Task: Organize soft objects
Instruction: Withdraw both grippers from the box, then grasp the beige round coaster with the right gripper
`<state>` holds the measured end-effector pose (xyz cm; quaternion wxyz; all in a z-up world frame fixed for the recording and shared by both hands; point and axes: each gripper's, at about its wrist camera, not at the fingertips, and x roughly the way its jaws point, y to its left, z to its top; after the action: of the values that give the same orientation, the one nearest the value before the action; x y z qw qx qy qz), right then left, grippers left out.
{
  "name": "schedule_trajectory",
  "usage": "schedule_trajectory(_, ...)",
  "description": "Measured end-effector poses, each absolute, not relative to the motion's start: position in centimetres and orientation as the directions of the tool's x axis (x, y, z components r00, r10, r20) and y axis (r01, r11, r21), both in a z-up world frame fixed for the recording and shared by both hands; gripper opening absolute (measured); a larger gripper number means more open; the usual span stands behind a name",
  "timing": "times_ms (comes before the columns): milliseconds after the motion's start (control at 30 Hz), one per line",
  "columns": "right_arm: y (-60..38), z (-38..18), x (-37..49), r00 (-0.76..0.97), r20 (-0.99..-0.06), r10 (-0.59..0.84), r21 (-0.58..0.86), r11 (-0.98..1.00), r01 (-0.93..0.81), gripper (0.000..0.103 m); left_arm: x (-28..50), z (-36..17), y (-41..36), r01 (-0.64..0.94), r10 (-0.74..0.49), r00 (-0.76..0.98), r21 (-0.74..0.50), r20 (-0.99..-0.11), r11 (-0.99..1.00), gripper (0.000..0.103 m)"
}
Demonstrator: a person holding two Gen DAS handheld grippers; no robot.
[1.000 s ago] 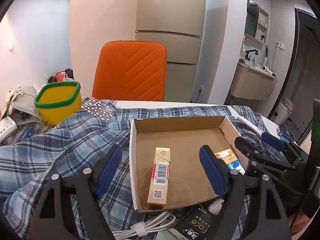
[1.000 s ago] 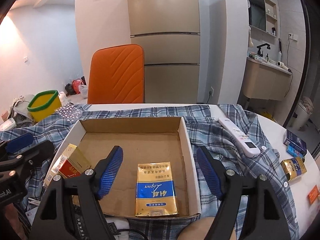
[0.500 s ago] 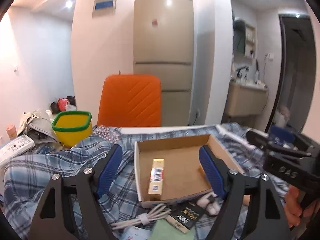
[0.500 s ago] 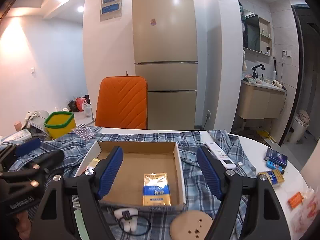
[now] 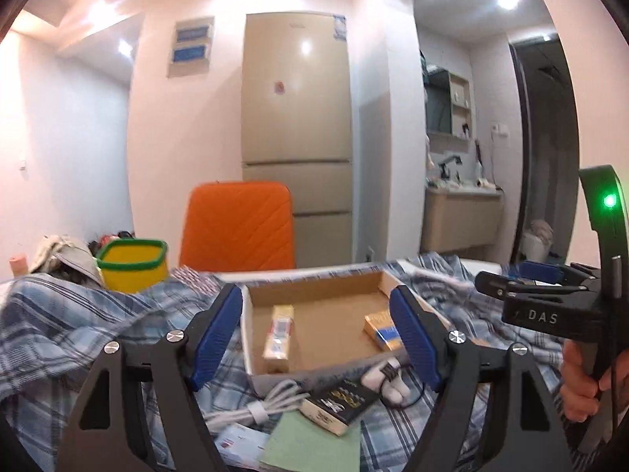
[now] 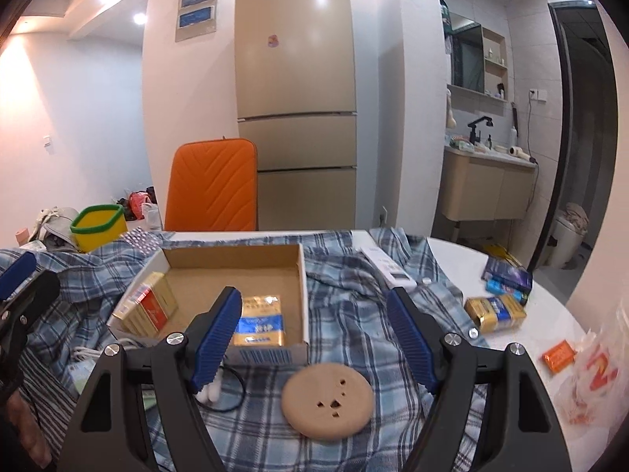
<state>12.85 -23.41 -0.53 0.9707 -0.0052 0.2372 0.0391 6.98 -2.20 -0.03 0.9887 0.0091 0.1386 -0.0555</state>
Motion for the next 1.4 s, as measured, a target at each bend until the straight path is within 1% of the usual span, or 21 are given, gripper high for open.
schedule_trajectory(133,-23.6,-1.9,13.6,0.853,-0.519,0.049,0.017,0.999,-0.047,0.078,8.0,-0.5,-2.4,0.133,-0.128,0.936,-0.008,-0.329,0.991,0.078)
schedule_trajectory(200,-23.4,-2.4,14.0,0.842,-0.537,0.051,0.014,0.999,-0.051,0.078,8.2,-0.7,-2.0,0.146,-0.149,0.927,-0.034,-0.345,0.989,0.087)
schedule_trajectory(233,-23.4,-2.6,14.2,0.838,-0.543,0.051,0.014,0.999,-0.052,0.078,8.4,-0.7,-1.7,0.159,-0.169,0.921,-0.057,-0.351,0.986,0.096)
schedule_trajectory(267,-23.4,-2.8,14.3,0.835,-0.547,0.053,0.015,0.998,-0.053,0.078,8.4,-0.7,-1.4,0.160,-0.175,0.921,-0.073,-0.349,0.984,0.103)
schedule_trajectory(367,-23.4,-2.9,14.4,0.834,-0.549,0.053,0.017,0.999,-0.052,0.079,7.9,-0.7,-0.6,0.140,-0.168,0.930,-0.109,-0.327,0.984,0.103)
schedule_trajectory(467,-23.4,-2.9,14.4,0.834,-0.549,0.052,0.017,0.999,-0.052,0.088,7.6,-0.6,-0.2,0.128,-0.160,0.935,-0.120,-0.316,0.985,0.103)
schedule_trajectory(867,-23.4,-2.9,14.5,0.827,-0.558,0.060,0.022,0.998,-0.057,0.088,7.6,-0.6,-0.5,0.115,-0.139,0.936,-0.093,-0.323,0.989,0.103)
schedule_trajectory(967,-23.8,-3.4,15.6,0.791,-0.607,0.072,0.043,0.997,-0.057,0.088,8.0,-0.7,-0.5,0.114,-0.139,0.930,-0.093,-0.339,0.989,0.103)
schedule_trajectory(1100,-25.2,-4.8,17.1,0.727,-0.680,0.094,0.111,0.993,-0.025,0.088,8.8,-1.1,-0.8,0.106,-0.130,0.916,-0.084,-0.380,0.991,0.103)
schedule_trajectory(1167,-25.7,-5.6,17.8,0.686,-0.721,0.098,0.134,0.991,-0.002,0.088,9.3,-1.4,-1.0,0.082,-0.101,0.906,-0.065,-0.410,0.995,0.103)
schedule_trajectory(1333,-25.4,-7.8,19.4,0.586,-0.805,0.089,0.117,0.993,0.010,0.088,9.7,-1.9,-1.0,0.086,-0.105,0.892,-0.062,-0.439,0.994,0.103)
schedule_trajectory(1400,-25.3,-8.3,19.6,0.569,-0.818,0.087,0.108,0.994,0.003,0.088,9.6,-1.8,-0.9,0.083,-0.104,0.895,-0.066,-0.434,0.994,0.103)
